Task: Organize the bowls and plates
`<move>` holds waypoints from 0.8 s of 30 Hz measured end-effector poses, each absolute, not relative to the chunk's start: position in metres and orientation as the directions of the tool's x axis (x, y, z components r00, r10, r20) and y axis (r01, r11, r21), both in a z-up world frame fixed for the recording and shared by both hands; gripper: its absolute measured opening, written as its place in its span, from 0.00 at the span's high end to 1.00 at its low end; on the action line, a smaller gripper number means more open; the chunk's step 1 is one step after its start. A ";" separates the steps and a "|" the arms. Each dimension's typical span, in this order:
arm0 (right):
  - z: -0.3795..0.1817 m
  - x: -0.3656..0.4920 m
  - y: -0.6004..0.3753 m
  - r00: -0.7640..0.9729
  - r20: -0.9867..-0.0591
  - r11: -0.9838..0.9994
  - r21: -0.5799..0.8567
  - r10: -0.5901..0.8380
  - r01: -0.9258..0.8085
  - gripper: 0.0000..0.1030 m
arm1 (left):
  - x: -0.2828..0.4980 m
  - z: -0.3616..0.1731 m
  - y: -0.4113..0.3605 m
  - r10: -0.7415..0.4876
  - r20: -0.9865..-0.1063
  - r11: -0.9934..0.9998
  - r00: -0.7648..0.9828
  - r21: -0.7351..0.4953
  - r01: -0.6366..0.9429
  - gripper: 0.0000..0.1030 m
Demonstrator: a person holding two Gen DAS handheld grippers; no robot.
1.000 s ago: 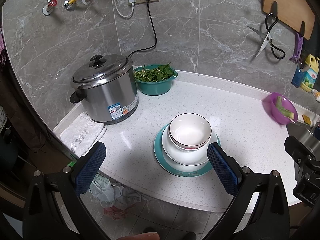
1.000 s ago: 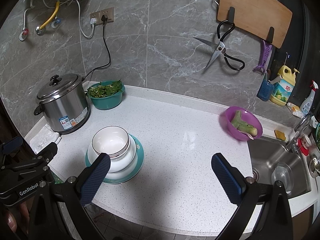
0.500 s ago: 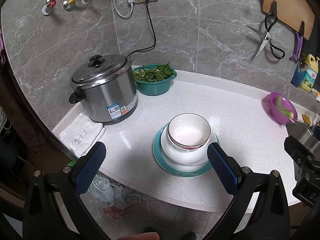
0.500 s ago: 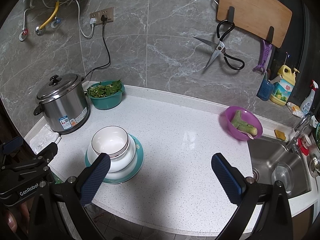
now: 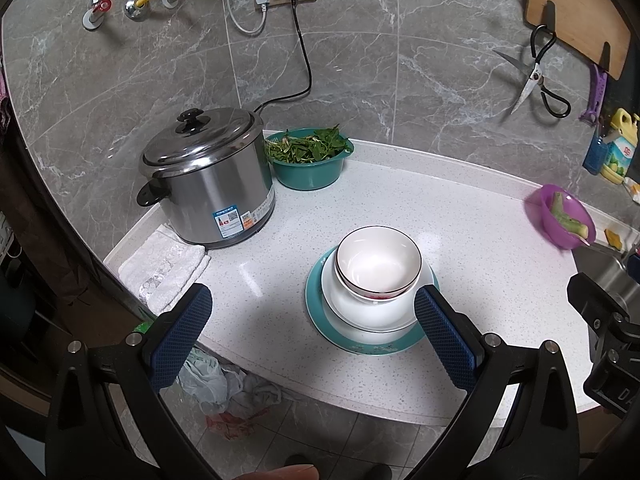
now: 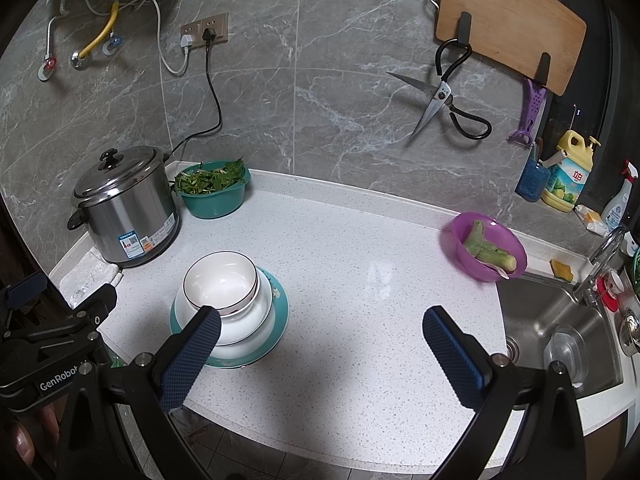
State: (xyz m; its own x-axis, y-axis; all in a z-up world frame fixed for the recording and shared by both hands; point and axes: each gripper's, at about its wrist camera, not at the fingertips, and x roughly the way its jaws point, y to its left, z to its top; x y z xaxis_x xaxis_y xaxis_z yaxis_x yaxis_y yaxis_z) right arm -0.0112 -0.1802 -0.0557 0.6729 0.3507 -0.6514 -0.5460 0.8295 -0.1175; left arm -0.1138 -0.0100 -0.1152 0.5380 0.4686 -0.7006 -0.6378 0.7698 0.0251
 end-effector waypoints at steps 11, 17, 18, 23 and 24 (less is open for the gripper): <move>-0.056 -0.011 -0.180 0.672 -0.652 0.829 -0.118 0.351 -0.547 0.00 | -0.110 -0.116 -0.011 0.466 -0.702 0.771 0.539 0.023 -0.637 0.00; -0.056 -0.011 -0.180 0.672 -0.651 0.829 -0.116 0.353 -0.547 0.00 | -0.110 -0.116 -0.014 0.468 -0.694 0.767 0.546 0.012 -0.642 0.00; -0.056 -0.011 -0.180 0.672 -0.652 0.829 -0.117 0.351 -0.546 0.00 | -0.110 -0.116 -0.014 0.470 -0.692 0.766 0.548 0.011 -0.643 0.00; -0.057 -0.011 -0.178 0.672 -0.652 0.829 -0.117 0.351 -0.547 0.00 | -0.114 -0.114 -0.017 0.473 -0.690 0.763 0.548 0.010 -0.646 0.00; -0.057 -0.011 -0.179 0.672 -0.652 0.830 -0.117 0.351 -0.546 0.00 | -0.114 -0.114 -0.017 0.474 -0.690 0.762 0.547 0.011 -0.647 0.00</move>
